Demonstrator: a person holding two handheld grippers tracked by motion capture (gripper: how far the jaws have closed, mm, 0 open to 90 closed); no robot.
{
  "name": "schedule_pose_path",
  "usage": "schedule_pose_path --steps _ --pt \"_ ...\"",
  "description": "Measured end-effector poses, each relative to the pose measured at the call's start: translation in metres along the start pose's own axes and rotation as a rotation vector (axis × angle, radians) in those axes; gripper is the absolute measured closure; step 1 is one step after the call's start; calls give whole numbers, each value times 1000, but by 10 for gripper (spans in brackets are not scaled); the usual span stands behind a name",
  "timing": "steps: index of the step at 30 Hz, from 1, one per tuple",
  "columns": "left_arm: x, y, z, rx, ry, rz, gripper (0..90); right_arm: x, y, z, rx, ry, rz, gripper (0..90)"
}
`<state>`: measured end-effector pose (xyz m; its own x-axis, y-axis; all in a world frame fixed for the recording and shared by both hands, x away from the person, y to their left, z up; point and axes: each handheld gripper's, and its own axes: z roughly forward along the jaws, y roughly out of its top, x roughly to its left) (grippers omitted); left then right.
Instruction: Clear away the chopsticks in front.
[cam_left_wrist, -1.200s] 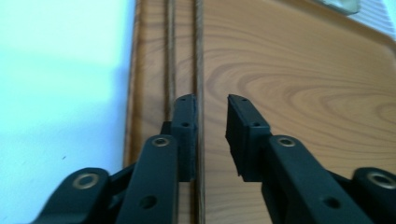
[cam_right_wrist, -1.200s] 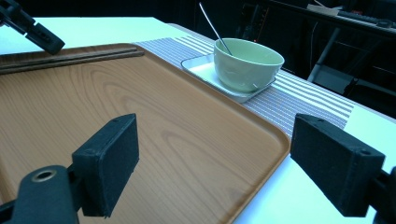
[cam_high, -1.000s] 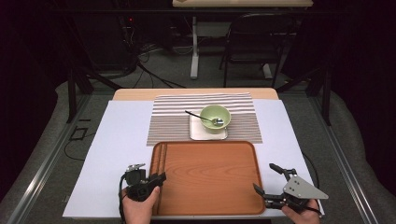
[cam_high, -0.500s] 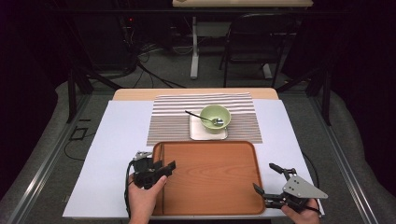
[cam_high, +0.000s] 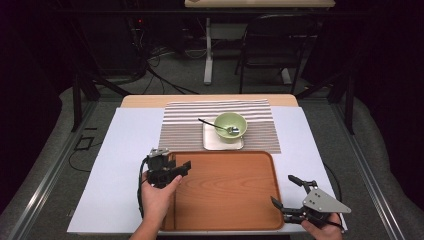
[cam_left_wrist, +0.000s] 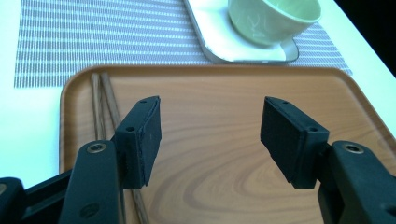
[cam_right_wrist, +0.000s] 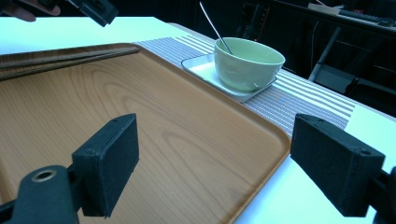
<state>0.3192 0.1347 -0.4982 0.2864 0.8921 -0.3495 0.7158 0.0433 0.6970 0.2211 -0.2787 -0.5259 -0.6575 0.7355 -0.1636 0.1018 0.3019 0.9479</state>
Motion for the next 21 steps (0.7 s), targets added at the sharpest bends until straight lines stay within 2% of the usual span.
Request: schedule_pose_path --steps 21 --pt "-13 36 18 -20 -7 32 384 0 0 0 -2 0 -6 153"
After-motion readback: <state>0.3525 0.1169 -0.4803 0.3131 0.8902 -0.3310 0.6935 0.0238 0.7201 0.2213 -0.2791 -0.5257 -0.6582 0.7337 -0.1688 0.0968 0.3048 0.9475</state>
